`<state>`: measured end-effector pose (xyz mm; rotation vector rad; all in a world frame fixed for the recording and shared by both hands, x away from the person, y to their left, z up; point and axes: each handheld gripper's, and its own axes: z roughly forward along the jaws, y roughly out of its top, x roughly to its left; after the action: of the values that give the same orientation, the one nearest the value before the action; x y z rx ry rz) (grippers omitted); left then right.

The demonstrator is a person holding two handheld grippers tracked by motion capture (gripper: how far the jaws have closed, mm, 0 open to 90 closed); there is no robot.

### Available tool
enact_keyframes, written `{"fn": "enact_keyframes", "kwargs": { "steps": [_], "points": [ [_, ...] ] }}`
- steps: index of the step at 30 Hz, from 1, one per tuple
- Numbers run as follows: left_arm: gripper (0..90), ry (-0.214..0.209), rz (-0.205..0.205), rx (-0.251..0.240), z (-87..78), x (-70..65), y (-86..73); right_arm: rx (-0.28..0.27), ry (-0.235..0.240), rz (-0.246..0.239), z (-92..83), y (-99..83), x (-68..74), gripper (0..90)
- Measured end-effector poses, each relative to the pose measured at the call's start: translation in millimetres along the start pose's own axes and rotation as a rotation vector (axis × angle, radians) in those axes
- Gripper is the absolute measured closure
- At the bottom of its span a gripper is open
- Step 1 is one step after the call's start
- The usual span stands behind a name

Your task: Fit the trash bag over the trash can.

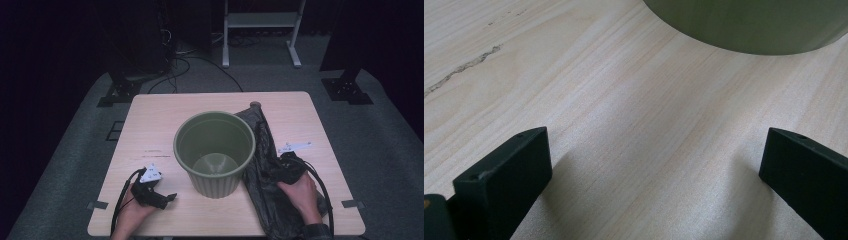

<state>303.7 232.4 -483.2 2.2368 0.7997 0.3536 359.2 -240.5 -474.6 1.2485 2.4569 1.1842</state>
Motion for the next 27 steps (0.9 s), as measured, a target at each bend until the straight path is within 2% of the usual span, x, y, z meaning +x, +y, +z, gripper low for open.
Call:
{"fn": "enact_keyframes", "kwargs": {
  "steps": [4, 9, 16, 19, 20, 22, 23, 24, 25, 26, 27],
  "points": [
    [0.0, 0.000, 0.000, 0.000, 0.0, 0.0, 0.0, 0.003, 0.017, 0.004, 5.1, 7.9, 6.6, 11.7],
    [0.0, 0.000, 0.000, 0.000, 0.0, 0.0, 0.0, -0.015, 0.034, -0.013, 11.6, 17.2, 15.2, 11.7],
    [0.0, 0.000, 0.000, 0.000, 0.0, 0.0, 0.0, -0.012, 0.016, -0.017, 24.1, 20.0, 24.7, 11.6],
    [0.0, 0.000, 0.000, 0.000, 0.0, 0.0, 0.0, 0.005, -0.007, -0.036, 28.6, 21.0, 29.1, 11.7],
    [0.0, 0.000, 0.000, 0.000, 0.0, 0.0, 0.0, 0.032, -0.035, -0.052, 34.1, 20.9, 33.3, 11.5],
    [0.0, 0.000, 0.000, 0.000, 0.0, 0.0, 0.0, 0.035, -0.044, -0.062, 35.7, 20.4, 34.3, 11.5],
    [0.0, 0.000, 0.000, 0.000, 0.0, 0.0, 0.0, 0.039, -0.076, -0.086, 37.1, 19.8, 38.4, 12.4],
    [0.0, 0.000, 0.000, 0.000, 0.0, 0.0, 0.0, 0.039, -0.076, -0.086, 37.1, 19.8, 38.4, 12.4],
    [0.0, 0.000, 0.000, 0.000, 0.0, 0.0, 0.0, 0.044, -0.111, -0.116, 38.1, 19.3, 41.6, 15.4],
    [0.0, 0.000, 0.000, 0.000, 0.0, 0.0, 0.0, 0.044, -0.111, -0.116, 38.1, 19.3, 41.6, 15.4],
    [0.0, 0.000, 0.000, 0.000, 0.0, 0.0, 0.0, 0.047, -0.143, -0.140, 38.6, 18.8, 44.6, 19.2]
  ]
}}
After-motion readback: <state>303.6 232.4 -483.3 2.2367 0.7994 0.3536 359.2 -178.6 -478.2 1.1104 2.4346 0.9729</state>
